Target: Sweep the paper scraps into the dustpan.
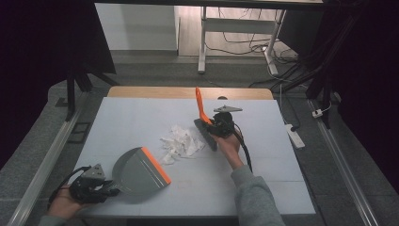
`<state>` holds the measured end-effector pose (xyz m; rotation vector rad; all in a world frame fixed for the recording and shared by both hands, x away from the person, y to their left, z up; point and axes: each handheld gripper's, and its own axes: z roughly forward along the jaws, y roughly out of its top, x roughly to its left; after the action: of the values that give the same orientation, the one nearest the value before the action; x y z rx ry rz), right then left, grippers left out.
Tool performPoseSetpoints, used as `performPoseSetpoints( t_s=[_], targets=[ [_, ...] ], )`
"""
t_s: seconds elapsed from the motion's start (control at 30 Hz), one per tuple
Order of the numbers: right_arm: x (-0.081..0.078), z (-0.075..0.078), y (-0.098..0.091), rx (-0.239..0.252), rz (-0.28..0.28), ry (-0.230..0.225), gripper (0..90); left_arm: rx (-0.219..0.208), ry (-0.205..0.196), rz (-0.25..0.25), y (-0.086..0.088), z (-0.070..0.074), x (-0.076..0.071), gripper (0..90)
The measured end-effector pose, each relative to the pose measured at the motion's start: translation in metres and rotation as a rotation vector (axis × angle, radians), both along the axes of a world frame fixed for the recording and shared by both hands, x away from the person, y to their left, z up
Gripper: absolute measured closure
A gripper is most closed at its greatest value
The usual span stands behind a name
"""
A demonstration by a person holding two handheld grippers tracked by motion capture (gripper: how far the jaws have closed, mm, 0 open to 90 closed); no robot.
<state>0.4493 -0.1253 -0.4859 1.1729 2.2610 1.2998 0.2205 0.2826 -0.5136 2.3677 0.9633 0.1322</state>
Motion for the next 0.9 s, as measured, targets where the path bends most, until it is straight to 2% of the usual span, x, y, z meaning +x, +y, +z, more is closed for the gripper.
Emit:
performPoseSetpoints(
  t_s=[0.13,0.4,0.57,0.7,0.9],
  targets=[
    [0.000,-0.002,0.005,0.006,0.011,0.010,70.3,0.002,0.001,-0.002,-0.001,0.000,0.000,61.9],
    [-0.004,-0.004,0.028,-0.037,0.069,0.027,70.4,0.002,0.002,0.001,-0.002,0.000,0.001,61.9],
    [-0.016,-0.005,0.051,-0.070,0.145,0.027,70.4,0.000,0.006,0.005,-0.002,-0.001,0.001,61.9],
    [-0.023,-0.005,0.058,-0.080,0.177,0.025,70.3,0.001,0.007,0.006,-0.002,-0.001,0.002,62.0],
    [-0.037,-0.005,0.069,-0.067,0.228,0.035,70.3,-0.002,0.009,0.008,-0.003,-0.001,0.003,61.9]
  ],
)
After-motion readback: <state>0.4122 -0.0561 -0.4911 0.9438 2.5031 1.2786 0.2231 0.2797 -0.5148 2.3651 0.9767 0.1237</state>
